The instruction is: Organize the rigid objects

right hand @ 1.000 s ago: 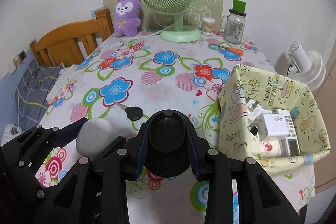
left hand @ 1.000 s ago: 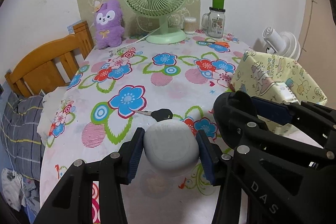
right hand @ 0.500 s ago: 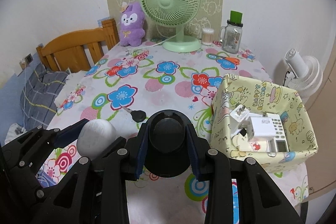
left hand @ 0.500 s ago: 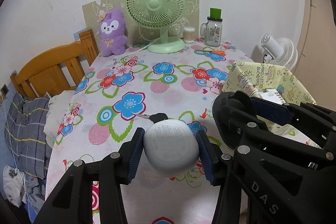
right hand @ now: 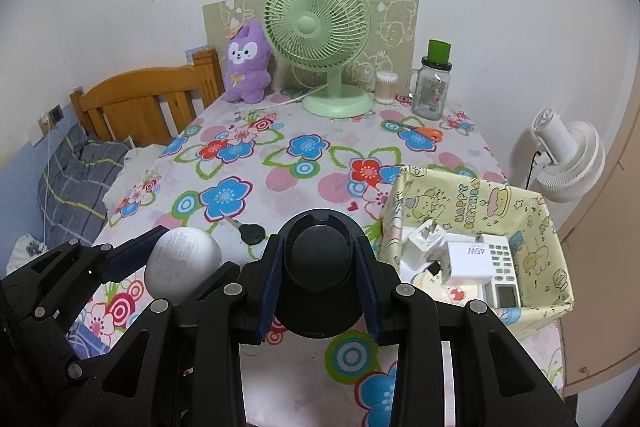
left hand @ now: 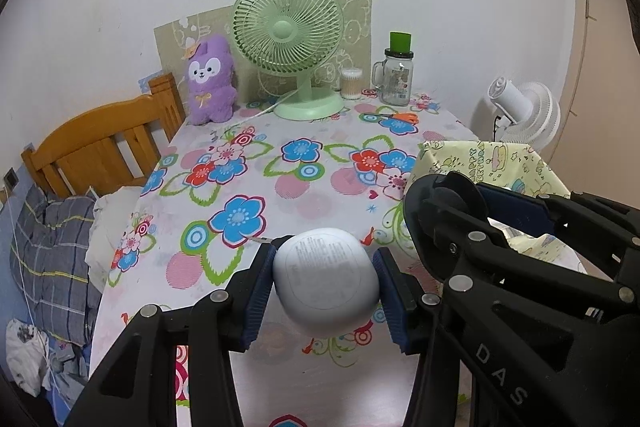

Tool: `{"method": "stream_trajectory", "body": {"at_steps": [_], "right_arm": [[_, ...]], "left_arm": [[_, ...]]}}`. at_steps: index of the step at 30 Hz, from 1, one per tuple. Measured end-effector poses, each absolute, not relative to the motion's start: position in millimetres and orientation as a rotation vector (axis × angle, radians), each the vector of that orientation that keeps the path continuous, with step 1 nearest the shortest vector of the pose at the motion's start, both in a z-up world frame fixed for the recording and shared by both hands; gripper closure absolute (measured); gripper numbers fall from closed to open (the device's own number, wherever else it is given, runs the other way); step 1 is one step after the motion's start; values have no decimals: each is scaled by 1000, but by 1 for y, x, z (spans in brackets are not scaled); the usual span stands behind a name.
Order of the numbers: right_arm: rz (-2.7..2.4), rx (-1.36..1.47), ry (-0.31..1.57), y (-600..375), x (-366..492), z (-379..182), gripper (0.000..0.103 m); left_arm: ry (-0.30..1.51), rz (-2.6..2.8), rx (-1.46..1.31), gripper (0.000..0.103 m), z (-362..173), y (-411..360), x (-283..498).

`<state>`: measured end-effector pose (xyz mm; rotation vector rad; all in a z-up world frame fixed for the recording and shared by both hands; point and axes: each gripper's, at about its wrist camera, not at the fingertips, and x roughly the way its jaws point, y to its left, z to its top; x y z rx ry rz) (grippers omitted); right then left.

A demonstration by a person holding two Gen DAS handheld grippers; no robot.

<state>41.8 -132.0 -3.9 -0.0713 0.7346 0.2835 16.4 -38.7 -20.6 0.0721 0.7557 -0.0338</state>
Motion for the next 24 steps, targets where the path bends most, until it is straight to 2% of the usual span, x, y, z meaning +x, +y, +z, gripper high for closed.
{"method": "stream_trajectory", "body": {"at_steps": [24], "right_arm": [[194,-26,724,-193,58,6,65]], "left_arm": [[736,-136,112,51,-10,-96,39]]}}
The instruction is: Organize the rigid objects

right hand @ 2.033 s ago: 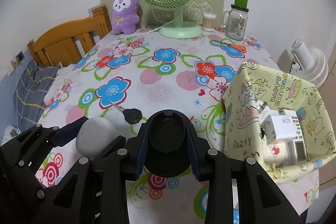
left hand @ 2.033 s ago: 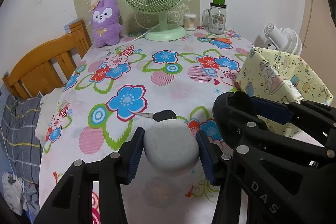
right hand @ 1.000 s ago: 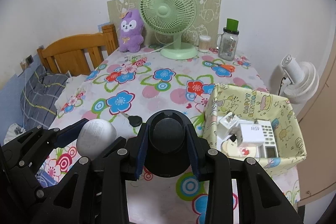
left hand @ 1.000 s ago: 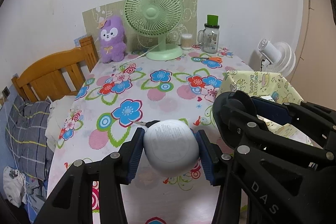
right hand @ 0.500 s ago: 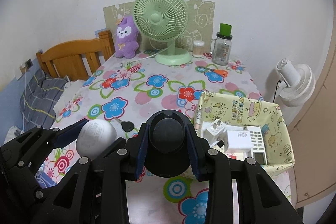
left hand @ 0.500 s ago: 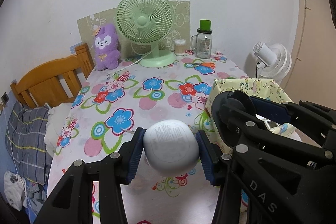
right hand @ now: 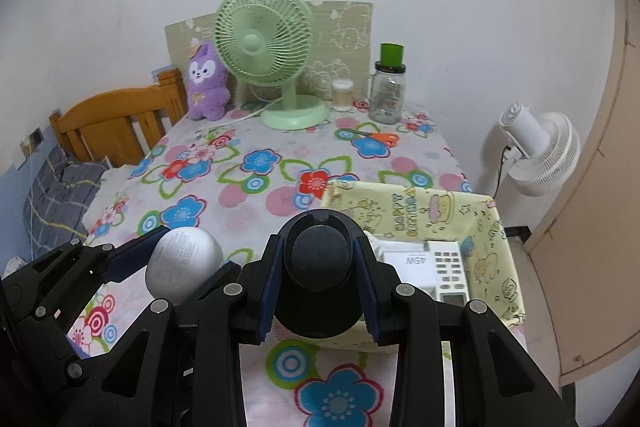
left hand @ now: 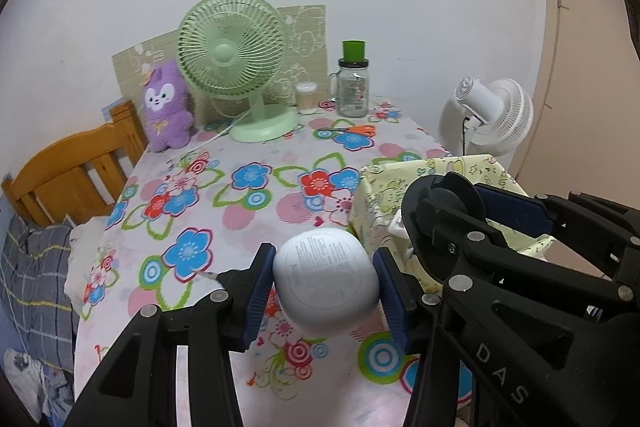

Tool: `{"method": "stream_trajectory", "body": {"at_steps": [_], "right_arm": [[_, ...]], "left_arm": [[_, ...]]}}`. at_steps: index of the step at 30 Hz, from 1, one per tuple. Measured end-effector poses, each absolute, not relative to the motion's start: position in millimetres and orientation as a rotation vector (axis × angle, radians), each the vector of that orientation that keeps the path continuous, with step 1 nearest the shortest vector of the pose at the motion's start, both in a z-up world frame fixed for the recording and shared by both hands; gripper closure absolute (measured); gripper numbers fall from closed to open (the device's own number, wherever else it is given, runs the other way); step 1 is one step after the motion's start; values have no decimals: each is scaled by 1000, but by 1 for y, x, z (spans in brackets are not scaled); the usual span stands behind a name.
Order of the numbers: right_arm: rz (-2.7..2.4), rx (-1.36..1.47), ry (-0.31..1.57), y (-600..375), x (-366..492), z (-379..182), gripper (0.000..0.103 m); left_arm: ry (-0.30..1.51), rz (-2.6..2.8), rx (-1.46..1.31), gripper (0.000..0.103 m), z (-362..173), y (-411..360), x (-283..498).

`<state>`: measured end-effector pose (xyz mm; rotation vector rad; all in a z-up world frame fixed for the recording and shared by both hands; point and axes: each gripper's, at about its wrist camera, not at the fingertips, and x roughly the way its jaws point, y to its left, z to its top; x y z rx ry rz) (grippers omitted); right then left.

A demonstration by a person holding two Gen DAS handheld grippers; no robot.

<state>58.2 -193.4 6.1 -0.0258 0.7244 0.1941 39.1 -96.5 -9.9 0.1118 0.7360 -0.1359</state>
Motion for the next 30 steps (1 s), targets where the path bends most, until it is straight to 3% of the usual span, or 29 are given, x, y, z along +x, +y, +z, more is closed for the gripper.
{"method": "stream_trajectory", "body": {"at_steps": [30], "right_arm": [[74,91,815,-288,94,-25,65]], "left_arm": [[797,-276,169,51,-36,-181,82]]}}
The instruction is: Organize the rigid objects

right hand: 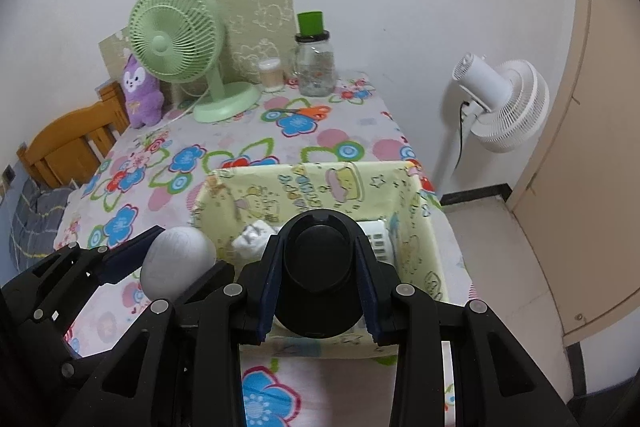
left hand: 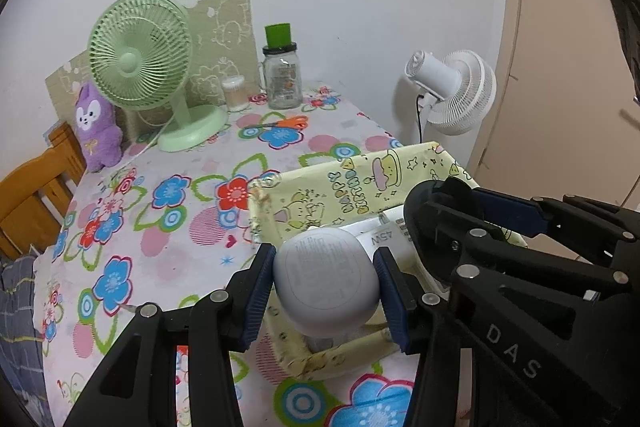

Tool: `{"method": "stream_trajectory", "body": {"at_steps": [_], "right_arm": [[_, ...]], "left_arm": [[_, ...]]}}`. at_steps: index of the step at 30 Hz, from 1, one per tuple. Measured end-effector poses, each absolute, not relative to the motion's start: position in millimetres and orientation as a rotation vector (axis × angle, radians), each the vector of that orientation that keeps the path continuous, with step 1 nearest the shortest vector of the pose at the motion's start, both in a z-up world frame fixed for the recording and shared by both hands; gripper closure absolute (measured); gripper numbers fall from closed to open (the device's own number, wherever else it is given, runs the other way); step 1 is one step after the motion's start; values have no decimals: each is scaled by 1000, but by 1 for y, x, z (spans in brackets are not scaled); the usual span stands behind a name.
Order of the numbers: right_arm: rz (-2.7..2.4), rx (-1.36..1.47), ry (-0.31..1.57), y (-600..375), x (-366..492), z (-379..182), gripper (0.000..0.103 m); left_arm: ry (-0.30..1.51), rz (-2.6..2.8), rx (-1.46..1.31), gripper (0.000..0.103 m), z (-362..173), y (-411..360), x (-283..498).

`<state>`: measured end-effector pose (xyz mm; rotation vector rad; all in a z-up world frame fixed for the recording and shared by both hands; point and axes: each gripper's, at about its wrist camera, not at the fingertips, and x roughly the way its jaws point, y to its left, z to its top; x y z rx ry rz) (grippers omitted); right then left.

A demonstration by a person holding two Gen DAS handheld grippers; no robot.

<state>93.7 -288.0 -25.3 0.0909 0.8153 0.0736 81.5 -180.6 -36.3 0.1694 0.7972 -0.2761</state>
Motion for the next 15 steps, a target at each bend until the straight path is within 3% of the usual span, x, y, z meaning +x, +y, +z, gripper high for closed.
{"method": "stream_trajectory", "body": {"at_steps": [15], "right_arm": [[98,108,852,-313,116,-46,65]], "left_arm": [[906,-330,198,51,-71,-213,113]]}}
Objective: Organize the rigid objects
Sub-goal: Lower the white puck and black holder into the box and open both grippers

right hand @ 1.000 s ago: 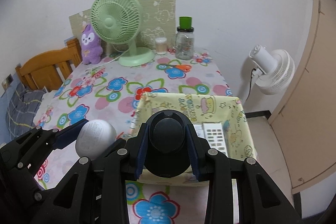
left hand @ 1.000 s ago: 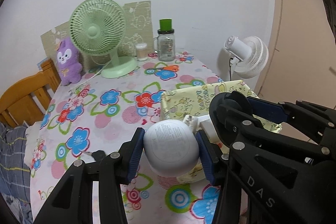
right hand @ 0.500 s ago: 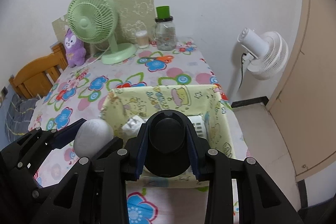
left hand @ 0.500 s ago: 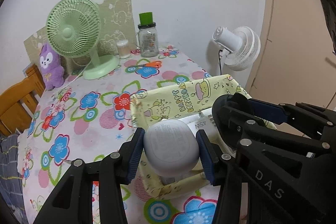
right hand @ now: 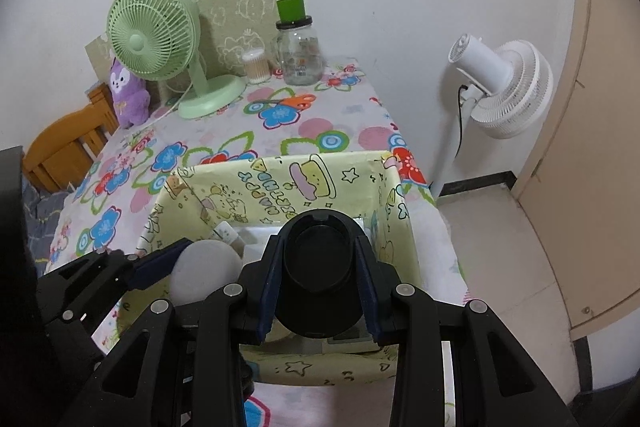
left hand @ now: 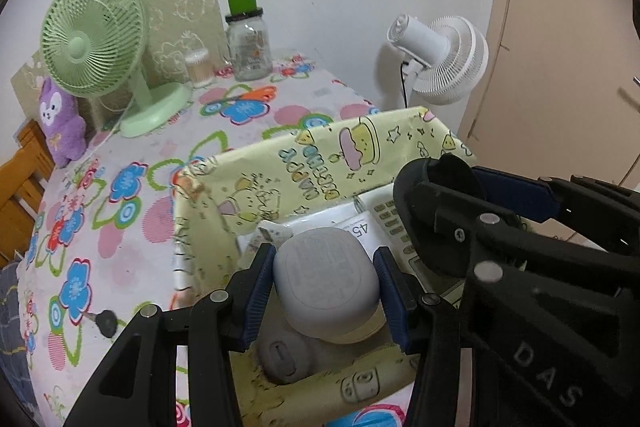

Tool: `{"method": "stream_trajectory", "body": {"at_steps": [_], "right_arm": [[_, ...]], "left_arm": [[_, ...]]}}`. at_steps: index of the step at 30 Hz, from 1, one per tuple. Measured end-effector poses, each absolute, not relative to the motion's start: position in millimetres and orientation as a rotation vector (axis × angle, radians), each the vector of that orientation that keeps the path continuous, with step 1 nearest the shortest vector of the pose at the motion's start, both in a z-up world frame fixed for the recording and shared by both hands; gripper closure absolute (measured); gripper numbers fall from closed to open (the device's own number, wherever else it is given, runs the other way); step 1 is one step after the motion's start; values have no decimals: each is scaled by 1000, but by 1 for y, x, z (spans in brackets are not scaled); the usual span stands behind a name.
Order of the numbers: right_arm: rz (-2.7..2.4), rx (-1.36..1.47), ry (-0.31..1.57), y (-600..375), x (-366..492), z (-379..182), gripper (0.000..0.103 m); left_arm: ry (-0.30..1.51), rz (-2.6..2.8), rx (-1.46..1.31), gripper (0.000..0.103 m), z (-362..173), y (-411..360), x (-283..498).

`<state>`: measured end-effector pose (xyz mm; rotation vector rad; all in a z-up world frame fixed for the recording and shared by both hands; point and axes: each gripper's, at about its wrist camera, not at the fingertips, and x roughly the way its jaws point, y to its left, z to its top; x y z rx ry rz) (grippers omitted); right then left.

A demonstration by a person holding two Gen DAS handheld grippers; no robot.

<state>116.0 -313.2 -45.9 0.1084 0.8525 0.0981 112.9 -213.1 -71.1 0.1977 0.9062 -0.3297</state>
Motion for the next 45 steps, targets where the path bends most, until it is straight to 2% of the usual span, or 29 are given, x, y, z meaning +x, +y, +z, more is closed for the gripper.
{"method": "stream_trajectory", "body": {"at_steps": [12,24,31,34,38,41,43,44,45], "right_arm": [[106,99,906,-312,133,-65,65],[94,70,913,-314,150,-72,65],[114,68,902,-315,154,-72,65],[123,70,898,-314,154,-73,61],[152,85,895,-313,151,-71,45],[135,85,896,-312,148,-69,43],[124,80,901,-312,145,-68,42],[114,65,903,-310,143,-67,42],[112,59,903,-309,141,-67,41]], "left_arm": [[947,-346,172,50,-81,-218,123],[972,-396,165,33,-81,-222,129],[975,-402,165,32,-81,-223,130],[973,-405,163,31,-81,-222,129],[974,-421,159,30,-79,-222,127],[973,-422,165,29,-77,-222,124],[959,-384,181,19,-75,-222,121],[946,-344,196,11,-74,-221,120],[938,-328,203,10,-73,-220,119]]}}
